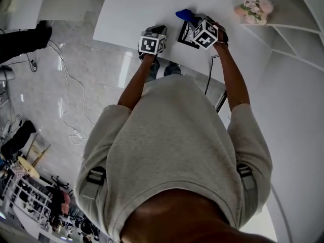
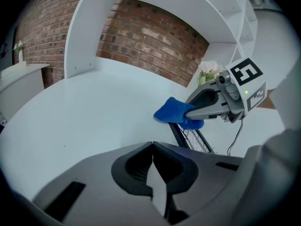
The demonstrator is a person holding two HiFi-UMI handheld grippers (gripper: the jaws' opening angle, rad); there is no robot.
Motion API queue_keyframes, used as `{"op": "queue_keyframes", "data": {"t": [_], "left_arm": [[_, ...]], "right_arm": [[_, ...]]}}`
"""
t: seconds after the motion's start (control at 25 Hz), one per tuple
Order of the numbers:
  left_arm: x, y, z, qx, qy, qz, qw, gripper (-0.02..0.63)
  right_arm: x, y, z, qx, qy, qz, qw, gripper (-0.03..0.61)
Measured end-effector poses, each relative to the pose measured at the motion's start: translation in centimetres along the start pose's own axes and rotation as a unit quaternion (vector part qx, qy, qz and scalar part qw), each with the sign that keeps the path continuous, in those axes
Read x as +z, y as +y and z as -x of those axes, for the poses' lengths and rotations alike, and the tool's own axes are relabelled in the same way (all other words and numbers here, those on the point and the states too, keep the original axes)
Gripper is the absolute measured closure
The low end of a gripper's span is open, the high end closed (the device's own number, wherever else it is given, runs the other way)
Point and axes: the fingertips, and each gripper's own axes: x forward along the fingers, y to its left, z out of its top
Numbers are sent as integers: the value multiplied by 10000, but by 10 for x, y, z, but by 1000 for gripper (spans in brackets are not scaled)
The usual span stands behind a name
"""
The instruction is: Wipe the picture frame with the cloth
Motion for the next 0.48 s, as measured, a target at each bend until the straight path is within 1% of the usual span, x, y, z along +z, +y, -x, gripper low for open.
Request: {"op": "queue_keyframes", "data": {"t": [0.48], "left_arm": [[4, -3, -4, -66, 6, -35, 10000, 597]], "right_arm": [[-1, 34, 9, 212, -2, 170, 9996, 517]]}}
